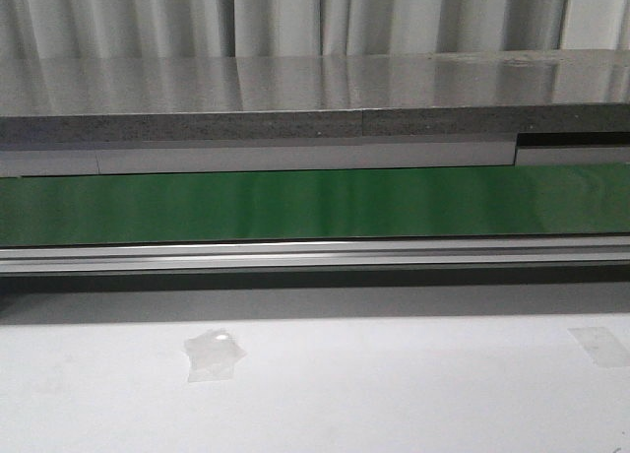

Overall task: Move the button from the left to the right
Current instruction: 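Move the left gripper down over the blue tray toward the yellow button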

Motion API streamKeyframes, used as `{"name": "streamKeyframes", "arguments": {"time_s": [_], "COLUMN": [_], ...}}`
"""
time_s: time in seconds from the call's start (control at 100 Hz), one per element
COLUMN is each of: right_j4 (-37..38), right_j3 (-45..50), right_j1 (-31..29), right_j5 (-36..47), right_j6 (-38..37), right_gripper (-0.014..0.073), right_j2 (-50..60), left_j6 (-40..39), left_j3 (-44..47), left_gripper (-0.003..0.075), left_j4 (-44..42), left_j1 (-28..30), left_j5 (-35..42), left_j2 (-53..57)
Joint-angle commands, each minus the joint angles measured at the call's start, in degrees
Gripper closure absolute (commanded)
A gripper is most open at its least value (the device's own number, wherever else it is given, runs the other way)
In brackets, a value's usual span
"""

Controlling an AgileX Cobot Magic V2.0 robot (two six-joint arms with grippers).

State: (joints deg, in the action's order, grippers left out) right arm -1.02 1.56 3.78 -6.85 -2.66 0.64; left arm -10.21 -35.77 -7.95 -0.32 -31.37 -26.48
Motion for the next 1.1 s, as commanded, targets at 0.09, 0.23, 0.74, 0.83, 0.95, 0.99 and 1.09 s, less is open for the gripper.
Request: {"name": "streamKeyframes", "arguments": {"time_s": [0.09,0.23,0.74,0.83,0.95,0.99,1.09], "right_j4": [0.57,0.57,0.57,0.57,0.57,0.57,0.57], "right_j3": [-0.87,-0.87,-0.87,-0.87,-0.87,-0.87,-0.87], "right_j1": [0.09,0.09,0.09,0.09,0.09,0.09,0.09], "right_j5": [4.83,4.83,4.83,4.83,4.83,4.83,4.83], "right_j6": [0.27,0.27,0.27,0.27,0.27,0.27,0.27], "right_gripper": [0.0666,0.0666,0.0666,0.0666,0.0666,0.0666,0.0666], "right_j2": [1.01,1.01,1.01,1.01,1.01,1.01,1.01], "left_j6": [-0.66,-0.66,-0.14,-0.02,1.71,2.50,3.04], "left_j3": [-12.89,-17.84,-18.31,-18.31,-18.31,-18.31,-18.31], "left_gripper": [0.0740,0.0740,0.0739,0.0737,0.0704,0.0664,0.0512], "left_j4": [-3.41,-3.73,-3.76,-3.76,-3.64,-3.64,-3.57], "left_j1": [-0.40,-0.40,-0.40,-0.40,-0.40,-0.40,-0.40], "left_j5": [-12.10,-18.58,-23.92,-23.92,-23.92,-23.94,-24.04], "left_j2": [-11.07,-17.80,-26.77,-26.77,-26.77,-26.77,-26.77]}}
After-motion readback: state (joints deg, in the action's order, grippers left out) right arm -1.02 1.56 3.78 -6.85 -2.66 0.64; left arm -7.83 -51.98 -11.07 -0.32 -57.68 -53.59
